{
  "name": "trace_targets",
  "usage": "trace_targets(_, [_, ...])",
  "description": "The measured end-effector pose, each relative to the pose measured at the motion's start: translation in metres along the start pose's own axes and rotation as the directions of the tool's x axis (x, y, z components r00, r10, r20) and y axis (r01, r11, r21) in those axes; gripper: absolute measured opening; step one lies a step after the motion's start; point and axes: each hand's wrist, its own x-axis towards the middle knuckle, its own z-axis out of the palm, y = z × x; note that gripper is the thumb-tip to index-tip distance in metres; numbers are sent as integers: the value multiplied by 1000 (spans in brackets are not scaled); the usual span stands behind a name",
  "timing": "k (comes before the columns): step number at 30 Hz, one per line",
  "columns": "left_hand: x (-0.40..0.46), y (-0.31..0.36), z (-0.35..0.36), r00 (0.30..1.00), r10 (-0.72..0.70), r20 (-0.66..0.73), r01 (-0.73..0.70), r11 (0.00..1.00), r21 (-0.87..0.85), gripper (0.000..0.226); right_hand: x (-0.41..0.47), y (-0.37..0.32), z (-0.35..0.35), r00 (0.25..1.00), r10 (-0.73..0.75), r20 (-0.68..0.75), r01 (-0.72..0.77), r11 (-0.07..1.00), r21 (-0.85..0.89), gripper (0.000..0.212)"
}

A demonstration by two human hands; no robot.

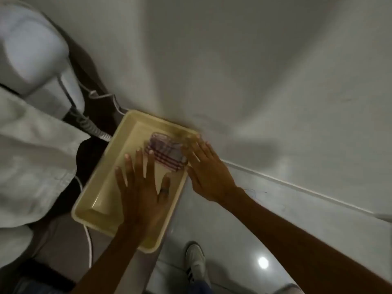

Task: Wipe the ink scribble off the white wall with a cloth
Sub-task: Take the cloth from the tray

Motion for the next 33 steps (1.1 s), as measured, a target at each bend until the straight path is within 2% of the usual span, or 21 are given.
trace_targets(1, [6, -12, 12, 1000, -18, 16, 19, 1000, -13, 80, 19, -1, 19, 998, -40, 51, 39, 999, 17, 60])
trace_targets(4, [21, -44, 48, 995, -78, 54, 79, 997, -5, 79, 77, -2, 73, 957, -8, 290, 4, 1000, 13, 70])
trace_targets(8, [19, -59, 83, 989, -109, 96, 112, 994, -18, 78, 121, 1, 126, 891, 110, 440, -18, 978, -207, 94])
trace_targets(10, [18, -58, 86, 982, -142, 122, 147, 989, -31, 78, 132, -2, 135, 892, 167, 421, -66, 968, -244, 99])
trace_targets(13, [9, -44, 81, 982, -154, 112, 161, 986, -52, 77, 134, -14, 131, 924, 156, 348, -112, 983, -144, 84])
trace_targets(15, [0, -31, 72, 992, -120, 44, 123, 988, -93, 76, 118, -23, 118, 969, 136, 206, -121, 989, -84, 79])
trace_targets(18, [-22, -4, 61, 994, -74, -75, 63, 988, -140, 76, 69, -30, 93, 986, 137, -98, -131, 989, 63, 74])
trace_targets(20, [-44, 18, 62, 996, -50, -78, 38, 988, -153, 78, 20, -23, 80, 969, 191, -157, -183, 981, 67, 71])
trace_targets(22, [-67, 44, 69, 1000, -6, -30, 2, 989, -150, 81, -35, -4, 77, 948, 290, -129, -283, 957, 70, 70])
trace_targets(24, [-92, 71, 84, 998, 48, 30, -44, 989, -138, 82, -94, 23, 83, 906, 422, -28, -417, 902, 115, 74])
trace_targets(27, [-124, 110, 119, 981, 149, 127, -132, 982, -132, 82, -179, 66, 99, 809, 579, 103, -588, 800, 121, 75])
trace_targets(33, [-173, 167, 233, 904, 257, 343, -226, 966, -129, 80, -315, 152, 146, 594, 792, 140, -804, 592, 60, 73])
